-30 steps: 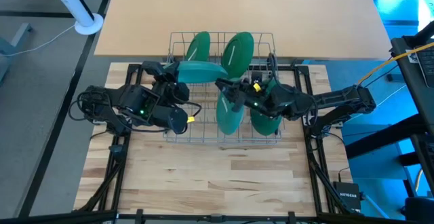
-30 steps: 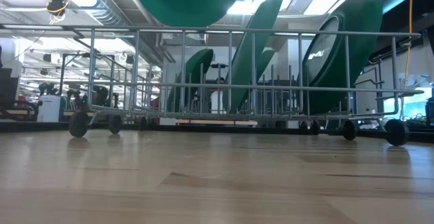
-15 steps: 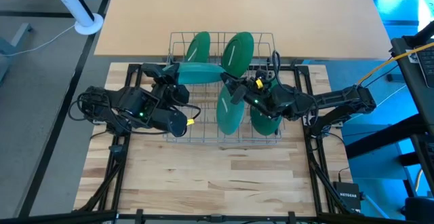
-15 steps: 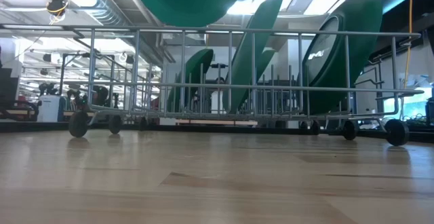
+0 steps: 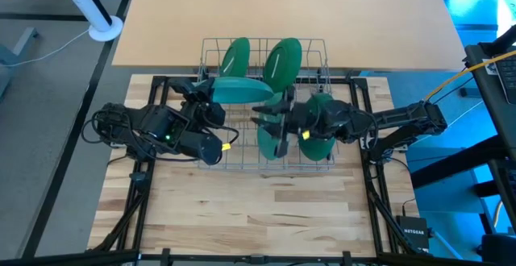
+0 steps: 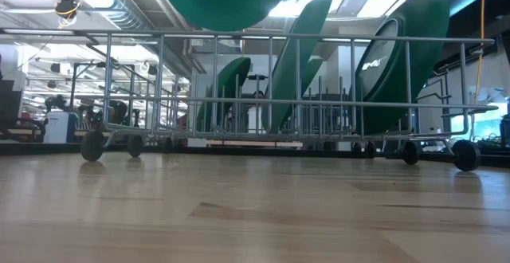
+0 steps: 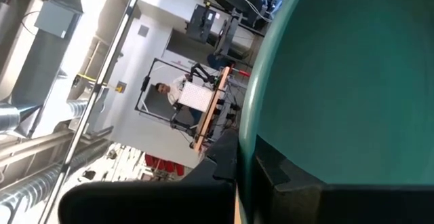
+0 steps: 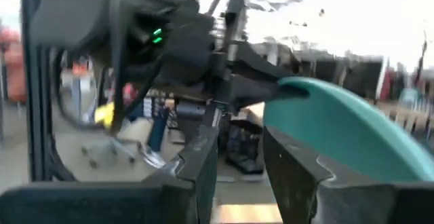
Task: Sort dishes
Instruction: Put the light green plate in the dish rack
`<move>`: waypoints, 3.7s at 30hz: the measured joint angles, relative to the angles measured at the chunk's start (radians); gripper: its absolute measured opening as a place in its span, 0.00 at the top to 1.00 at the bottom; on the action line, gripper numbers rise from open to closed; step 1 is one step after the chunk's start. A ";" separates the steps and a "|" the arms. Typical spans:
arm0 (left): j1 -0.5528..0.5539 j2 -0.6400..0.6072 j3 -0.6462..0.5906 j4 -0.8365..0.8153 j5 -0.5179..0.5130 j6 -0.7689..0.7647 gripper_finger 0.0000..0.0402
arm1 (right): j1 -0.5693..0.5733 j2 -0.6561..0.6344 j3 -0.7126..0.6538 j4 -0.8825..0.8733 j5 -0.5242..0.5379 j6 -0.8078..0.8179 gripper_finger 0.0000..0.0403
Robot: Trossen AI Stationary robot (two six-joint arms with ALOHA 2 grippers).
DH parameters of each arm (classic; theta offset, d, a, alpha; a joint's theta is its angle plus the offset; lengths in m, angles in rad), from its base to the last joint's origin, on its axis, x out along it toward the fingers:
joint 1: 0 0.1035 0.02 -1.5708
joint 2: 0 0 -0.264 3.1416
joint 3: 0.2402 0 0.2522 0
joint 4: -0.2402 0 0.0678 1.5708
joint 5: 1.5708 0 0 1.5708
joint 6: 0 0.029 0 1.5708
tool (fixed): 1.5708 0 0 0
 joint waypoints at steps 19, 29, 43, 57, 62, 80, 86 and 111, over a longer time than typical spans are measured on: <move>-0.005 0.000 0.000 0.000 -0.002 -0.001 1.00 | -0.001 -0.020 0.001 -0.020 0.338 -0.677 0.69; -0.043 0.000 0.000 0.001 -0.003 -0.038 1.00 | -0.022 -0.014 0.001 -0.085 0.422 -0.785 0.69; -0.134 0.002 0.000 0.008 0.014 -0.097 0.96 | -0.041 -0.018 0.006 -0.053 0.366 -0.980 0.95; -0.267 -0.001 0.000 -0.007 0.326 -0.521 0.74 | -0.097 -0.018 0.003 -0.173 0.107 -1.162 0.96; -0.314 0.000 0.000 0.010 0.419 -0.599 0.71 | -0.145 -0.014 0.002 -0.183 -0.075 -1.171 0.96; -0.413 0.001 0.001 0.022 0.521 -0.839 0.71 | -0.168 0.117 0.000 -0.267 -0.304 -1.565 0.96; -0.434 0.000 0.001 0.018 0.520 -0.880 0.71 | -0.155 0.115 0.000 -0.267 -0.288 -1.758 0.96; -0.439 0.001 0.000 0.018 0.512 -1.035 0.71 | -0.158 0.131 0.002 -0.449 -0.287 -1.843 0.96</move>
